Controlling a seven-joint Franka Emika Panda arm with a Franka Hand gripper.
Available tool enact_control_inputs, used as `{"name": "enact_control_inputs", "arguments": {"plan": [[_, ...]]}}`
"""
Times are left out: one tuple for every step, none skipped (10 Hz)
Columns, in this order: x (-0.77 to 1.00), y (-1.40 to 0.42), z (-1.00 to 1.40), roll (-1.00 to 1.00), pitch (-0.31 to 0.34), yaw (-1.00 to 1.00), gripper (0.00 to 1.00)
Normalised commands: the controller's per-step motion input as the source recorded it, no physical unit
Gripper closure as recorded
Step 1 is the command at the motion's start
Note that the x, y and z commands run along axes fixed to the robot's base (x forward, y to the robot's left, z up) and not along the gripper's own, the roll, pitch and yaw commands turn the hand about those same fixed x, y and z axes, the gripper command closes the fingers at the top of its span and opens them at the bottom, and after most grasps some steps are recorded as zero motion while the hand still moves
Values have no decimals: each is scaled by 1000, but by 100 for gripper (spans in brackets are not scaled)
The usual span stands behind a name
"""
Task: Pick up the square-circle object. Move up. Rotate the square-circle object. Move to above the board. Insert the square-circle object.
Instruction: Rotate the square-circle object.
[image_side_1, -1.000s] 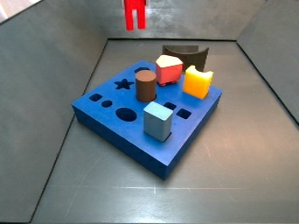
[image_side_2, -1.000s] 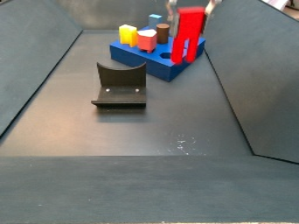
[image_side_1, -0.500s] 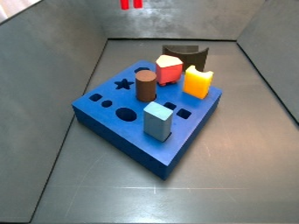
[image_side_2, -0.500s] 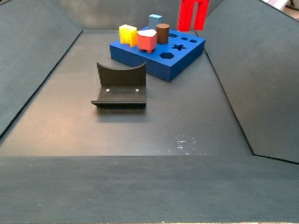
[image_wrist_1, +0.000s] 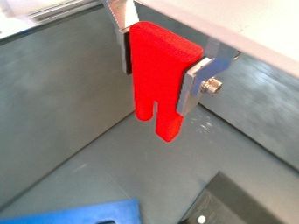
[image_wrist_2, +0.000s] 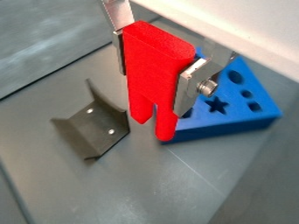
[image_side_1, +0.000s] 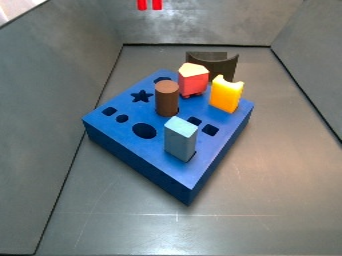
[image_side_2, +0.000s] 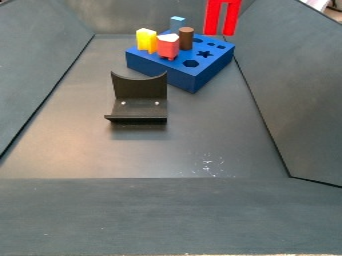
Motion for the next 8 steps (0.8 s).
{"name": "enact_control_inputs", "arguments": {"plan": [[9,14,15,-32,56,-1000,100],[10,14,15,-35,61,-1000,100],[13,13,16,-41,69,-1000,100],[14,13,17,-44,75,-1000,100],[17,13,18,-54,89,-1000,100],[19,13,19,-63,103,-1000,100],[23,13,20,-78,123,-1000,100],[29,13,20,-88,130,-877,100]]}}
